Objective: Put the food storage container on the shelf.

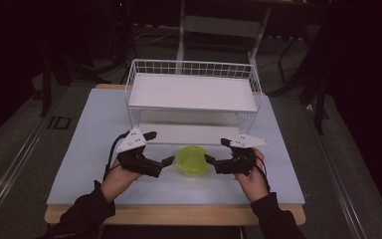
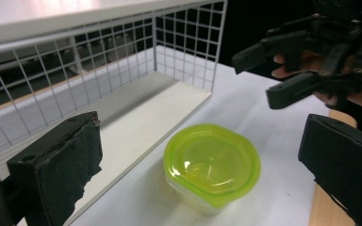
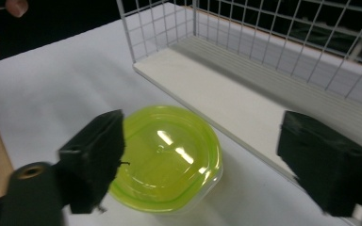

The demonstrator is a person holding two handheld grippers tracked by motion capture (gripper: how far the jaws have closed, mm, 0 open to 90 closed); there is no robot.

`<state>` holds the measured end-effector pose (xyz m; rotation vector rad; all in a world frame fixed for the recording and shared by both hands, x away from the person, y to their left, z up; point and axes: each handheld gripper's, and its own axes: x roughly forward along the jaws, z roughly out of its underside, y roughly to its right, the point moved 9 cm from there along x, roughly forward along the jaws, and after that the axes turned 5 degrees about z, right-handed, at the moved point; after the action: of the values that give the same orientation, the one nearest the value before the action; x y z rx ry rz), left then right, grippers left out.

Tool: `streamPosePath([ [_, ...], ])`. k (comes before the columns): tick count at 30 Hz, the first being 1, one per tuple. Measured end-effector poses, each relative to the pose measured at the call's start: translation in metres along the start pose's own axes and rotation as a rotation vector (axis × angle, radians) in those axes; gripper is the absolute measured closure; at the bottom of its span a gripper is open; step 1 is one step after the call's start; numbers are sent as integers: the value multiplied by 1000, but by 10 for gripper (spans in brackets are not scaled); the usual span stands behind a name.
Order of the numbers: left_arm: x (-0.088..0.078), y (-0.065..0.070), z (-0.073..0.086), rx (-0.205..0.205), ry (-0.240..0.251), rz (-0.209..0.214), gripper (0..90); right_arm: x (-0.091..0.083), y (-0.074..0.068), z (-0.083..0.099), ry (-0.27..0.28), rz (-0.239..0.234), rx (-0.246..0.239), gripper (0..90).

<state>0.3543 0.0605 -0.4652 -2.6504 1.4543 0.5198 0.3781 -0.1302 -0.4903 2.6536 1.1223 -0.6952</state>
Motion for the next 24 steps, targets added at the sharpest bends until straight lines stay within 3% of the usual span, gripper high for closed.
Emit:
streamPosePath([
  [4, 12, -8, 5, -28, -42, -14, 9, 10, 1, 2, -23, 20, 7, 113],
  [8, 22, -13, 12, -79, -66, -12, 50, 18, 5, 5, -47, 39, 6, 187],
  [13, 36, -21, 26, -147, -104, -17, 108, 27, 5, 13, -86, 26, 17, 252],
  [16, 43, -20, 35, -175, -131, -9, 150, 30, 4, 18, -102, 21, 15, 288],
  [24, 61, -17, 65, -240, -237, -2, 158, 36, 6, 32, -144, 16, 20, 307],
])
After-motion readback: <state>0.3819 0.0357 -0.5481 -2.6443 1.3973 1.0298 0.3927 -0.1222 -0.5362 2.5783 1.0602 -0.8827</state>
